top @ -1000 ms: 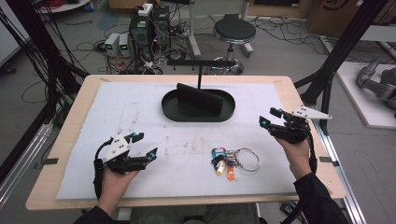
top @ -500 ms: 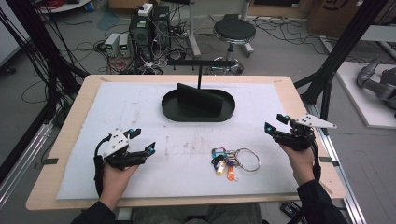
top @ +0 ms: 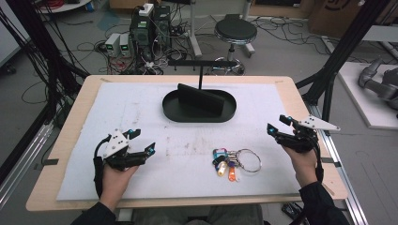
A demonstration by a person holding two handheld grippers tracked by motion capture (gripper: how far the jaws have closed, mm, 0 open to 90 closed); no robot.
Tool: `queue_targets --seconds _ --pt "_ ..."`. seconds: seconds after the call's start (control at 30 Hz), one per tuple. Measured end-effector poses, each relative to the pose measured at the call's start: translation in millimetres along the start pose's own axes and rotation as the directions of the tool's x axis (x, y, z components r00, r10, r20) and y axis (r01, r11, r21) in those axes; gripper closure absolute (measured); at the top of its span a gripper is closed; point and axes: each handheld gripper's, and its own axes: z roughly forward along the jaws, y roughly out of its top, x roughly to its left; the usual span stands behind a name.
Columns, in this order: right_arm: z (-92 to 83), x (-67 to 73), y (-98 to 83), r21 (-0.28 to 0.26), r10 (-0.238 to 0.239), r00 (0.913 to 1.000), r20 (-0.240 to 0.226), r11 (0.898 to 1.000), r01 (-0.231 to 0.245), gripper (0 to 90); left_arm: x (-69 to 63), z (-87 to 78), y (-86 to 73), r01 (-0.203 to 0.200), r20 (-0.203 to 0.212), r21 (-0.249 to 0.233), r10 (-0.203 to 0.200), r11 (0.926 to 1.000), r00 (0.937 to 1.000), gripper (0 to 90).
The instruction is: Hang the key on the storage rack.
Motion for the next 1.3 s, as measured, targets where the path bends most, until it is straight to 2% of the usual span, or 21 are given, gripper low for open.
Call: queue_targets --seconds 0.23,0.47,0.53,0.57,0.67,0.8,0.9,0.97,1.0,1.07,1.17,1.27,1.3 --pt "-3.2 2.1 -3.1 0.021 -0.025 0.9995 -0.019 0.999 0.026 31.2 3.4 -2.0 -1.1 0.008 -0.014 0.002 -0.008 1.0 0.9999 25.8" --pt "-9.6 -1.7 -16.4 0.029 -0.016 0.9991 -0.039 0.999 0.017 42.0 1.4 -4.0 1.8 -0.003 -0.025 -0.002 0.003 1.0 0.9997 25.8" --pt "-10.3 -2.2 -19.5 0.046 -0.004 0.9985 -0.054 0.999 0.006 48.4 -0.2 -5.0 2.7 -0.008 -0.031 -0.004 0.007 1.0 0.9995 25.8" --pt "-9.9 -1.6 -21.0 0.072 0.004 0.9972 -0.074 0.997 0.001 49.8 -0.8 -5.2 3.1 -0.008 -0.03 -0.007 0.008 0.9999 0.9995 25.8" --pt "-5.2 2.2 -23.7 0.122 -0.008 0.9937 -0.112 0.992 0.022 57.7 -1.3 -5.5 3.4 -0.01 -0.033 -0.008 0.01 0.9999 0.9994 25.8" --pt "8.4 8.9 -29.9 0.217 -0.019 0.9877 -0.155 0.975 0.053 63.1 0.5 -4.1 2.1 -0.004 -0.032 -0.002 0.004 1.0 0.9995 25.8" --pt "22.3 15.2 -37.1 0.305 -0.024 0.9811 -0.192 0.949 0.083 67.0 0.8 -3.7 1.5 -0.003 -0.028 0.004 0.003 1.0 0.9996 25.8" --pt "29.0 19.6 -42.7 0.323 -0.032 0.9744 -0.222 0.941 0.105 70.0 0.6 -4.0 1.4 -0.006 -0.028 0.003 0.006 1.0 0.9996 25.8" --pt "32.2 21.3 -44.4 0.34 -0.037 0.9723 -0.231 0.933 0.116 71.2 0.2 -4.1 1.3 -0.006 -0.027 0.002 0.006 1.0 0.9996 25.8" --pt "36.7 24.7 -46.1 0.361 -0.061 0.972 -0.227 0.922 0.142 72.5 0.0 -4.7 1.1 -0.006 -0.027 0.003 0.006 1.0 0.9996 25.8" --pt "41.6 25.7 -48.2 0.382 -0.077 0.971 -0.226 0.91 0.161 73.1 -0.1 -5.3 0.4 -0.005 -0.028 0.003 0.005 1.0 0.9996 25.8" --pt "47.2 26.6 -53.9 0.43 -0.097 0.9653 -0.242 0.881 0.196 72.5 -0.3 -6.5 0.0 -0.006 -0.03 0.007 0.006 1.0 0.9995 25.8" --pt "46.6 27.3 -54.9 0.415 -0.12 0.9614 -0.248 0.884 0.217 72.5 -0.5 -6.7 0.0 -0.004 -0.031 0.007 0.005 1.0 0.9995 25.8"
